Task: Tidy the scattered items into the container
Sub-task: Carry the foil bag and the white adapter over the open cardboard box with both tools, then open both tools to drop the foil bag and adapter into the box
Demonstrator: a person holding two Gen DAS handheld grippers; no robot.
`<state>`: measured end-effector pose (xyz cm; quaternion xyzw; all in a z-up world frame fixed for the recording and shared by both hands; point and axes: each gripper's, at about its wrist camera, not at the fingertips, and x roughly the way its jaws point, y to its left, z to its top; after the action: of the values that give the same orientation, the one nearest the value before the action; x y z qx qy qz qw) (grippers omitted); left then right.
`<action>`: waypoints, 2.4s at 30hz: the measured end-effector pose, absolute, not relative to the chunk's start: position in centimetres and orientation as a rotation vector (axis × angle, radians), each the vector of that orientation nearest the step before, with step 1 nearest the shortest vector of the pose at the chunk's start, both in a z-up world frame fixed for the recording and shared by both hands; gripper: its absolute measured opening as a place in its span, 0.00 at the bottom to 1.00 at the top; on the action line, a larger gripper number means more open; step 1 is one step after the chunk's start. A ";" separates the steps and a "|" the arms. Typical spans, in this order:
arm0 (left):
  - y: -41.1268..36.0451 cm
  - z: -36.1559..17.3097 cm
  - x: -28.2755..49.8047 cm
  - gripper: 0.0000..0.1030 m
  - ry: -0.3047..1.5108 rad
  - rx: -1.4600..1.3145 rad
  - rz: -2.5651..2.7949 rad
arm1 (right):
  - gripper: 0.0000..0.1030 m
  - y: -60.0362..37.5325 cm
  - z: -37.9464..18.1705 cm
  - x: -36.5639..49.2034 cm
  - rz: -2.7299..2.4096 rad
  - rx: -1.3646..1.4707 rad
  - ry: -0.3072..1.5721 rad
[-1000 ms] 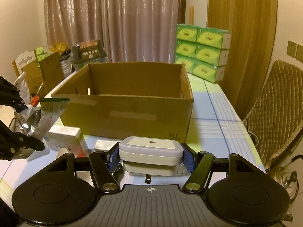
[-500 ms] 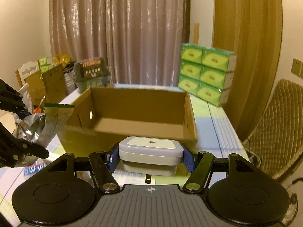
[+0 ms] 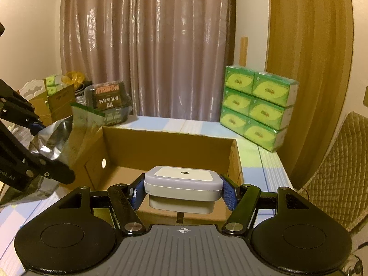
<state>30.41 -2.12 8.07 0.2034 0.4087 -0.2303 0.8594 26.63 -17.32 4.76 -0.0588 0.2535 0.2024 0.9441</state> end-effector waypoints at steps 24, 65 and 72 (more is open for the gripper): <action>-0.7 5.5 40.6 0.48 0.924 0.158 -0.347 | 0.61 -15.0 1.4 34.6 0.436 -0.142 0.577; 2.5 4.5 35.1 0.63 0.894 0.145 -0.262 | 0.75 -14.4 0.6 33.6 0.437 -0.172 0.608; 2.8 5.4 32.4 0.66 0.874 0.142 -0.260 | 0.75 -14.8 1.7 31.1 0.430 -0.188 0.606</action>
<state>32.42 2.76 5.37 0.0686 0.4217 -0.1252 0.8954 31.08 -14.79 1.71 -0.0915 0.2955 0.2096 0.9276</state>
